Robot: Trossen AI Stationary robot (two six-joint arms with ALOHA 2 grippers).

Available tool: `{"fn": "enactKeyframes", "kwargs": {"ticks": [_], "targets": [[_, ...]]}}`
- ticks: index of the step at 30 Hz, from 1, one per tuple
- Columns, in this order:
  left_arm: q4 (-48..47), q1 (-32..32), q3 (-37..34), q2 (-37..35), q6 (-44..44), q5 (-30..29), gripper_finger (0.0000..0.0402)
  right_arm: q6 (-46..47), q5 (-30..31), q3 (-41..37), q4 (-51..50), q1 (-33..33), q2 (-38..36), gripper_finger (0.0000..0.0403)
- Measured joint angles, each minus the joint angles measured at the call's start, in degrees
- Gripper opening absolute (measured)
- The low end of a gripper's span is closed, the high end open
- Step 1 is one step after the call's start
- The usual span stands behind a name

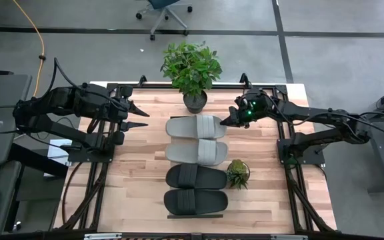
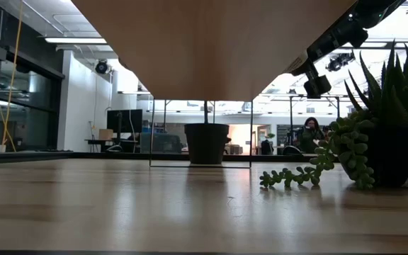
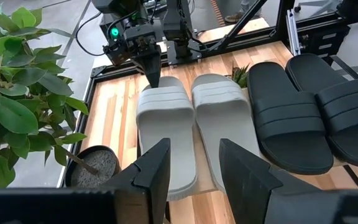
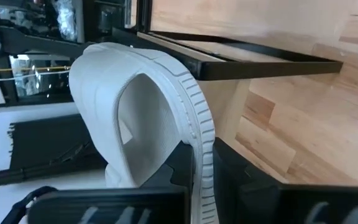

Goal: Pick and place slides into the shelf
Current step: Put the gray slide into the shelf

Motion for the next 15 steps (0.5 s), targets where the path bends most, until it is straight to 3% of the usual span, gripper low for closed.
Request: {"fn": "enactKeyframes", "kwargs": {"ticks": [6,15], "targets": [[0.0,0.0,0.0,0.0,0.0,0.0,0.0127,-0.2,-3.1,-0.1,-0.2,-0.1,0.0,0.0010],[0.0,0.0,0.0,0.0,0.0,0.0,0.0127,-0.8,-3.0,-0.1,-0.2,-0.9,0.0,0.0010]]}}
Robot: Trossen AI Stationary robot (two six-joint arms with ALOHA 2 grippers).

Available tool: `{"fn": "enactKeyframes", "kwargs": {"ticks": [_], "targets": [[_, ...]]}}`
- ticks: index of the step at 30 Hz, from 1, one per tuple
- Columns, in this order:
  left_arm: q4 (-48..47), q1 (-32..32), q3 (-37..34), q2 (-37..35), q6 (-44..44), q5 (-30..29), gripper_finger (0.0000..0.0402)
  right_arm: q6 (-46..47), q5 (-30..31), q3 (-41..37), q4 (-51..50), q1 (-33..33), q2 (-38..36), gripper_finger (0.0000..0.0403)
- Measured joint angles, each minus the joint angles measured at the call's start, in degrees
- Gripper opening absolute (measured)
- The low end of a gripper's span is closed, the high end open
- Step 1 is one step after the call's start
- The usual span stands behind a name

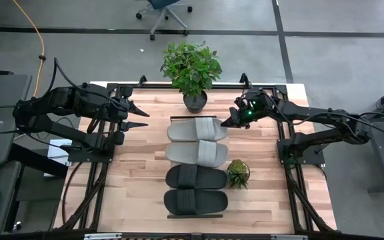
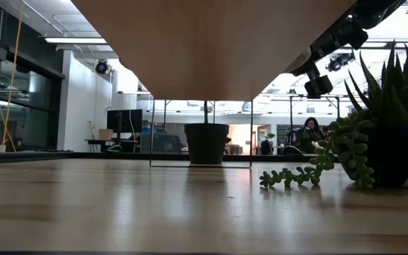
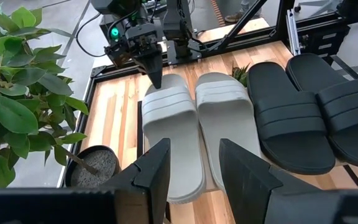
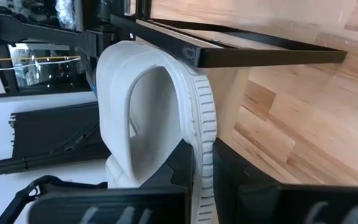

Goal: Pick and place slides into the shelf
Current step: Put the gray slide into the shelf

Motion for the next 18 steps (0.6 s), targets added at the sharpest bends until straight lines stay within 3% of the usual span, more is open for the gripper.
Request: {"fn": "enactKeyframes", "kwargs": {"ticks": [5,18], "targets": [[0.0,0.0,0.0,0.0,0.0,0.0,0.0127,-0.5,0.2,0.0,0.0,-0.3,0.0,0.0013],[0.0,0.0,0.0,0.6,0.0,0.0,0.0127,-1.1,1.0,0.1,0.2,-0.3,-0.1,0.0077]]}}
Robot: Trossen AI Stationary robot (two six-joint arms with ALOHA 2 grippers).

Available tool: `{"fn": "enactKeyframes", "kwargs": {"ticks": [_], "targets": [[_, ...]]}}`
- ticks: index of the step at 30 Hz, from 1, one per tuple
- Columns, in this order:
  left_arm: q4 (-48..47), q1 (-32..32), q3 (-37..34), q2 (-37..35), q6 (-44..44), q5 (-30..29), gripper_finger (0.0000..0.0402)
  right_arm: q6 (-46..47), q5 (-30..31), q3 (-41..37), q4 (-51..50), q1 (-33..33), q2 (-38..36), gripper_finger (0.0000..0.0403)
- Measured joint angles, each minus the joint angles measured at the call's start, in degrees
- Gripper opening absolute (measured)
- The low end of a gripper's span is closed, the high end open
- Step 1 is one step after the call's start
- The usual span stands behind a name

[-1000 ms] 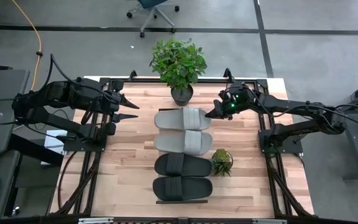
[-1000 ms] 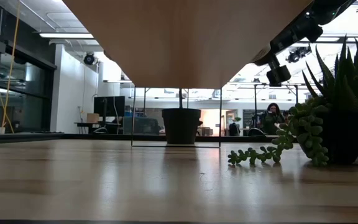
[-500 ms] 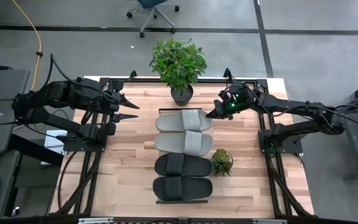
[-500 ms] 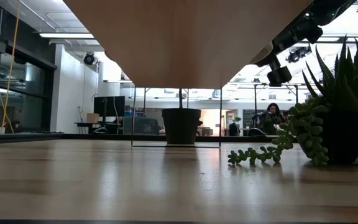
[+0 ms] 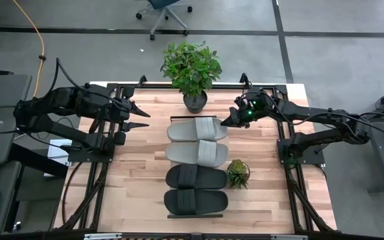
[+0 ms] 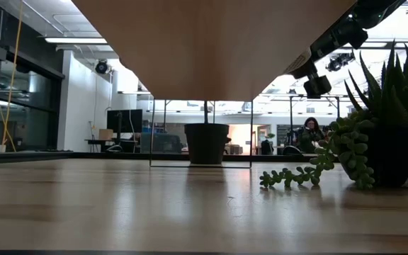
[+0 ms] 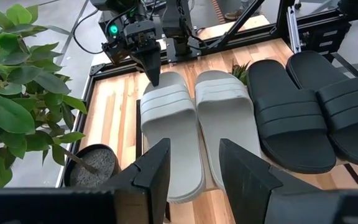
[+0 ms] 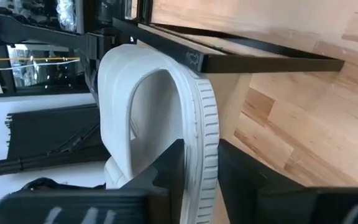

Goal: Pick and place slides into the shelf
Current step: Put the gray slide into the shelf, then return to Home Position

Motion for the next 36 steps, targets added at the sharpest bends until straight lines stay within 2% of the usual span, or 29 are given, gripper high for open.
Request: {"fn": "enactKeyframes", "kwargs": {"ticks": [14,20,26,31,36], "targets": [[0.0,0.0,0.0,-0.1,0.0,0.0,0.0127,-0.8,3.0,0.0,0.0,0.0,0.0,0.0164],[-1.2,0.0,0.0,-0.1,0.0,0.0,0.0127,-3.8,3.9,0.0,-3.0,-1.8,-1.6,0.0178],[-1.2,0.0,0.0,-0.1,0.0,0.0,0.0127,-8.4,6.8,0.0,-9.8,-6.2,-9.8,0.0179],[-1.1,0.0,0.0,-0.3,-0.2,0.0,0.0127,-12.0,6.2,0.0,-10.6,-8.4,-18.7,0.0179],[-0.6,0.1,0.0,-1.0,-1.0,0.0,0.0127,-16.8,3.7,0.0,-8.9,-7.1,-28.0,0.0178]]}}
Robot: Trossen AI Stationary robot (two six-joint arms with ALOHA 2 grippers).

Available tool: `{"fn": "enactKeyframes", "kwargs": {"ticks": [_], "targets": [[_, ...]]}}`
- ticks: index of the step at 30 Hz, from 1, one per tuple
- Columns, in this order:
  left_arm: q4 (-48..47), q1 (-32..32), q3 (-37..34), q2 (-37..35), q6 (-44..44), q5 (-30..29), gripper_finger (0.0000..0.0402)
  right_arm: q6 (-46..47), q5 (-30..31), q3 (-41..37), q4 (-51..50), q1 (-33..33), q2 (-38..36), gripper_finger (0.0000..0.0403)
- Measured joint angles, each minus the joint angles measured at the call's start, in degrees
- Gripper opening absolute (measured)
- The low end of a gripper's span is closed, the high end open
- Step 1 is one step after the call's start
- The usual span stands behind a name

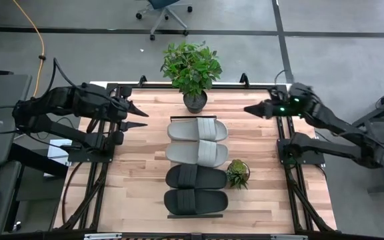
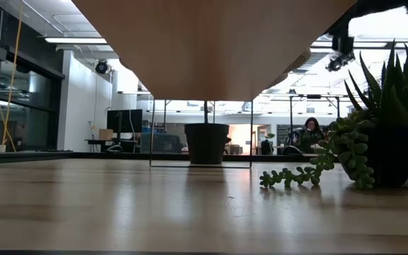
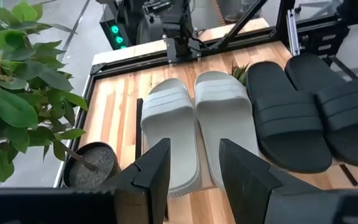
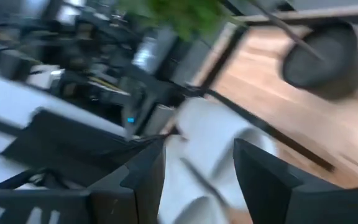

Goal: Pick and place slides into the shelf
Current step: Return to Home Position

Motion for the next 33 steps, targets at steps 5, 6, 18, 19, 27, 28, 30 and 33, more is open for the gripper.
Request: {"fn": "enactKeyframes", "kwargs": {"ticks": [5,6,18,19,27,28,30,33], "targets": [[2.8,0.0,0.0,-1.0,-0.4,-1.9,0.0127,-3.3,1.0,0.0,5.1,3.4,-6.8,0.0168],[4.0,0.0,0.0,-1.4,0.0,-3.4,0.0127,-4.5,1.7,0.0,6.3,4.2,-7.9,0.0163],[12.0,0.0,-0.4,-13.5,7.0,-9.2,0.0114,-9.7,3.0,0.0,17.9,12.0,-11.3,0.0009],[12.2,0.0,-0.9,-14.8,7.5,-9.4,0.0106,-9.7,3.1,0.0,18.4,12.7,-11.3,0.0007],[17.3,0.0,-11.5,-25.9,9.7,-9.7,0.0007,-8.4,7.0,0.0,24.3,16.9,-11.3,0.0002],[18.5,0.0,-13.7,-27.4,9.6,-9.8,0.0011,-9.0,8.0,0.0,25.4,17.4,-11.3,0.0003],[21.6,0.0,-18.3,-30.2,9.1,-9.5,0.0020,-10.3,9.8,0.0,26.9,18.6,-11.3,0.0001],[27.7,0.0,-26.1,-34.5,8.6,-8.3,0.0016,-10.8,12.9,0.0,26.8,20.3,-11.3,0.0001]]}}
